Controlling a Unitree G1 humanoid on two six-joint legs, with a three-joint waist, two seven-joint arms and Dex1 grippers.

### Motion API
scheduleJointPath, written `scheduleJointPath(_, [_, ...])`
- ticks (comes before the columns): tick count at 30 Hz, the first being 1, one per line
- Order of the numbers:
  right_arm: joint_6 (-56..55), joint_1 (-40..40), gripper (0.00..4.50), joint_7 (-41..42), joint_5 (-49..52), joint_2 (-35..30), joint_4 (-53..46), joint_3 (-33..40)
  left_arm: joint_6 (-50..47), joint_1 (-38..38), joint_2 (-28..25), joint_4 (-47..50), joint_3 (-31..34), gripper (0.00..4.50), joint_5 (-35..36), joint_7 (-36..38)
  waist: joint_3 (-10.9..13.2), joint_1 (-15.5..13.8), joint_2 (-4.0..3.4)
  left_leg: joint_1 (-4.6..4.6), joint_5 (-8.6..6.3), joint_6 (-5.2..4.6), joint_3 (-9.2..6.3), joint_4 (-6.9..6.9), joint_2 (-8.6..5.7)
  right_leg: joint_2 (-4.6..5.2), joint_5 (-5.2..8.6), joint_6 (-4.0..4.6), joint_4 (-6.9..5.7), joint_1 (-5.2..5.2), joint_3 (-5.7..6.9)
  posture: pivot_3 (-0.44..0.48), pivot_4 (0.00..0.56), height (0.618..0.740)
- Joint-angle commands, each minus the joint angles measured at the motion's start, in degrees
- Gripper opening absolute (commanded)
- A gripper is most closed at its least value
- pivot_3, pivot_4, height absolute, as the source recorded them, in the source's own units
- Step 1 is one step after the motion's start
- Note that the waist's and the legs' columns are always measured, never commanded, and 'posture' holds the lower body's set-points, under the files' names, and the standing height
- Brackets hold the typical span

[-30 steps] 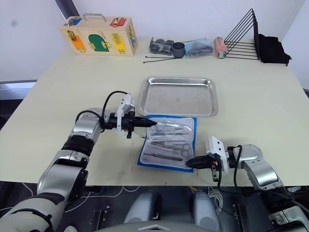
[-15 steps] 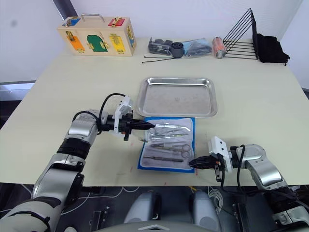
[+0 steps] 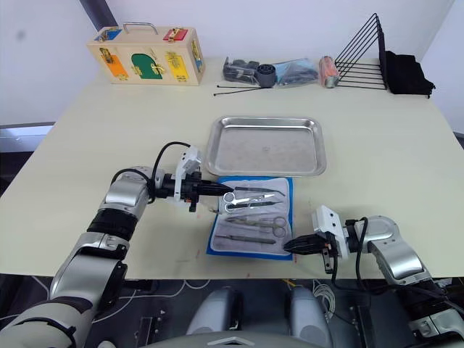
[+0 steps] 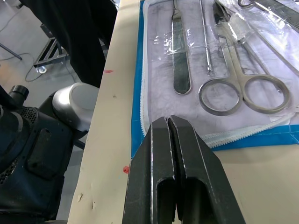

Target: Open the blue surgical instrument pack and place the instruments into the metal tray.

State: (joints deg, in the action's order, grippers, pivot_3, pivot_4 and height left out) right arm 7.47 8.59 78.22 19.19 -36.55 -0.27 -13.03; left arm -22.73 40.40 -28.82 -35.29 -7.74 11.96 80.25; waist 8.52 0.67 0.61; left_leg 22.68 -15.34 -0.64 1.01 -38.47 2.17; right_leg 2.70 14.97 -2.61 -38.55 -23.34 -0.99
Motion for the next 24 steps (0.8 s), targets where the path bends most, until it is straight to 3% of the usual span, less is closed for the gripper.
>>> scheduleJointPath(1, [-0.3, -1.0, 0.02, 0.2, -0.6, -0.4, -0.7, -0.7, -1.6, -1.6, 0.3, -4.0, -1.5, 0.0, -2.1, -2.1, -0.2, 0.0, -0.18, -0.01, 0.0, 0.0, 0.0, 0.0, 0.0, 0.0, 0.0, 0.0, 0.0, 0.01, -0.01, 0.0, 0.15, 0.74])
scheduleJointPath(10, [-0.2, -1.4, 0.02, 0.0, -0.7, -0.2, -1.0, -0.8, -3.8, -1.3, 0.1, -4.2, -1.0, 0.0, -0.9, -0.9, -0.5, 0.1, -0.35, -0.06, 0.0, -0.01, 0.03, 0.03, 0.0, -0.02, 0.01, 0.0, 0.0, 0.02, -0.06, 0.0, 0.15, 0.74])
scheduleJointPath(13, [0.1, -1.2, 0.0, -0.1, -0.7, -0.1, -1.3, -1.0, -5.2, -1.7, -0.1, -3.3, -0.4, 0.83, 0.1, 0.0, -0.5, 0.2, -0.35, -0.06, -0.01, -0.01, 0.04, 0.03, 0.0, -0.02, 0.01, 0.0, 0.0, 0.01, -0.06, 0.0, 0.15, 0.74])
scheduleJointPath(15, [0.3, -1.3, 0.0, -0.3, -0.7, 0.0, -1.7, -1.1, -4.8, -2.1, 0.0, -3.1, 0.3, 1.74, 0.1, -1.0, -0.5, 0.2, -0.35, -0.06, -0.01, -0.01, 0.03, 0.03, 0.0, -0.03, 0.01, -0.01, 0.0, 0.01, -0.06, 0.0, 0.15, 0.74])
scheduleJointPath(24, [1.1, -1.4, 0.0, -0.6, -0.5, 0.2, -2.5, -1.3, -8.3, -2.4, 0.6, -3.0, 3.1, 1.74, 2.2, -3.4, -0.5, 0.3, -0.36, -0.08, -0.01, -0.01, 0.02, 0.04, 0.0, -0.04, 0.01, 0.0, 0.0, 0.01, -0.07, 0.0, 0.15, 0.74])
